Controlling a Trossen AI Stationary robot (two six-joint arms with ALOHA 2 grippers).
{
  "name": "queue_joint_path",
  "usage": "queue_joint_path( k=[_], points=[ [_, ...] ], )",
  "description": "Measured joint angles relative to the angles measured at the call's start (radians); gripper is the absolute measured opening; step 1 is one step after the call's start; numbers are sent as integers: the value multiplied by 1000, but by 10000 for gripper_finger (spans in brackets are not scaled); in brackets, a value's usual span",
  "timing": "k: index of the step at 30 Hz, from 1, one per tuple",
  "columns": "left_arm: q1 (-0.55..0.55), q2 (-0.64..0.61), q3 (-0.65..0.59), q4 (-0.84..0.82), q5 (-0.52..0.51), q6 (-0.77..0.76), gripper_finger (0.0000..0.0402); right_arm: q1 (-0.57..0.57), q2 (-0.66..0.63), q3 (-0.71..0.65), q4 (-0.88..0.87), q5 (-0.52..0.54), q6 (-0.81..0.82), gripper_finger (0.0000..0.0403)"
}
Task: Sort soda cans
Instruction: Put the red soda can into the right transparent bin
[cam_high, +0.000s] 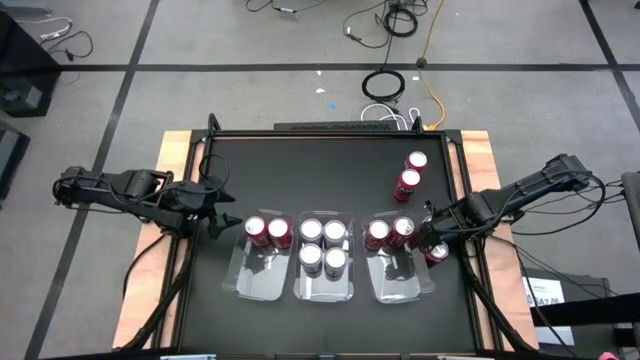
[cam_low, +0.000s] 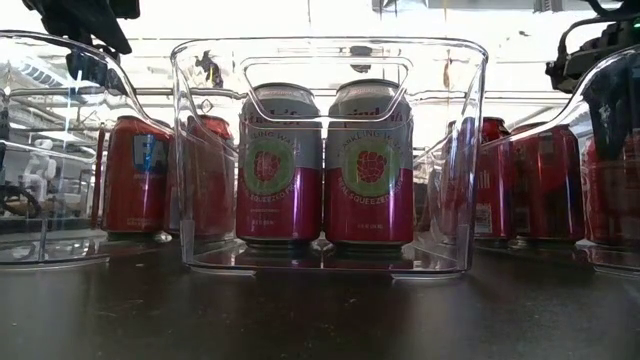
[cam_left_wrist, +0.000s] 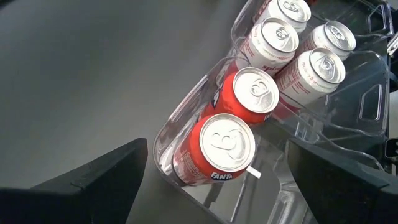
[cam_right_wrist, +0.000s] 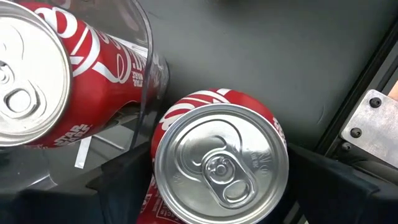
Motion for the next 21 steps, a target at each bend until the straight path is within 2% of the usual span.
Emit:
queue_joint_path(
  k=[7, 15, 21],
  points=[
    [0, 0, 0, 0, 0, 0, 388, 0, 0, 0, -1, 5, 2, 335],
    [0, 0, 0, 0, 0, 0, 388, 0, -7, 0, -10, 29, -8, 285],
    [0, 0, 0, 0, 0, 0, 388, 0, -39, 24, -26, 27, -6, 288]
  ],
)
